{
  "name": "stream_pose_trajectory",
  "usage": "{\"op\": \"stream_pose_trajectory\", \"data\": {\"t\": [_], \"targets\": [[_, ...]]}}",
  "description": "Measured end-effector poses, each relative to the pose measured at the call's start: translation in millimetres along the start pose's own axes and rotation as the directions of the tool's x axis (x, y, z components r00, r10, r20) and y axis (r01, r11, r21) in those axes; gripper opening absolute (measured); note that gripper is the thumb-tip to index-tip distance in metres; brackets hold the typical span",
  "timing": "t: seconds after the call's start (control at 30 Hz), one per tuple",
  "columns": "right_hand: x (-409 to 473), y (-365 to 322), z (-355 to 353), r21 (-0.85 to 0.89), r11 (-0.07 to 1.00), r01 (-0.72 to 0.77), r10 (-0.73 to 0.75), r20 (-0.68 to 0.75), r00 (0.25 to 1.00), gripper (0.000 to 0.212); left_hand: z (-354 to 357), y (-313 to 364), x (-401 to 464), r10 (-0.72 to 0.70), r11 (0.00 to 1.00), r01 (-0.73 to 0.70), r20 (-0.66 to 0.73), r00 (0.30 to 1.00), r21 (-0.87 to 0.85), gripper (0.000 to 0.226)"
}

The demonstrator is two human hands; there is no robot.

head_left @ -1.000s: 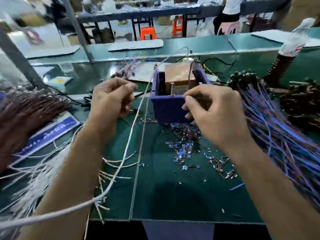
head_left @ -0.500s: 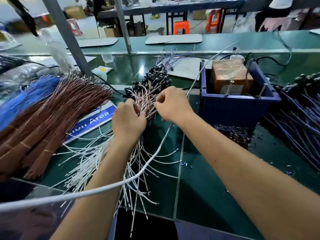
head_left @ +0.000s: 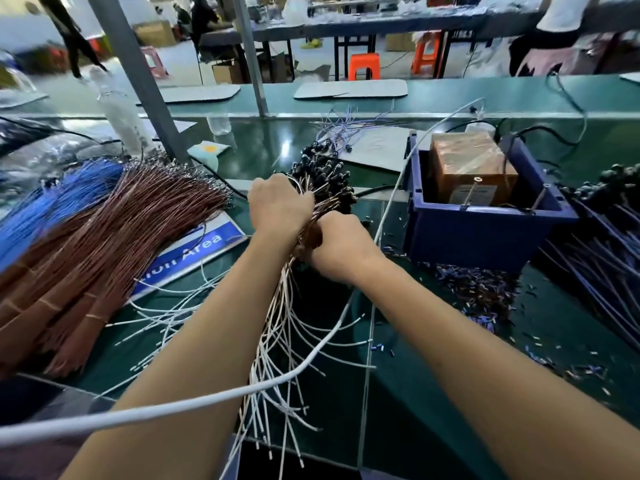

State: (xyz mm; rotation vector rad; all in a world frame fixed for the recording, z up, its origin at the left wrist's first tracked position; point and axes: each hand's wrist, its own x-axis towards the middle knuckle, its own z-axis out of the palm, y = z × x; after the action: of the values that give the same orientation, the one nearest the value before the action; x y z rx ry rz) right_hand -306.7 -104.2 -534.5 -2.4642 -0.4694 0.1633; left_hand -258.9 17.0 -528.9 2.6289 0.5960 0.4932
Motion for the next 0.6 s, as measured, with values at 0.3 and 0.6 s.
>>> {"op": "stream_pose_trajectory", "data": {"t": [0.3, 0.6], "targets": [[-3, 2, -8, 0.218, 0.976, 0.021, 0.031, -0.23, 0.973, 0.021, -29, 7, -19, -0.078, 0.936, -0.016, -0.251, 0.965, -0.351, 0.016], [-17, -10, -11, 0.459, 0.832, 0.312, -0.223, -0.238, 0.945, 0.022, -85, 63, -31, 0.002, 0.174, 0.124, 0.126, 0.992, -0.977, 0.01]]}}
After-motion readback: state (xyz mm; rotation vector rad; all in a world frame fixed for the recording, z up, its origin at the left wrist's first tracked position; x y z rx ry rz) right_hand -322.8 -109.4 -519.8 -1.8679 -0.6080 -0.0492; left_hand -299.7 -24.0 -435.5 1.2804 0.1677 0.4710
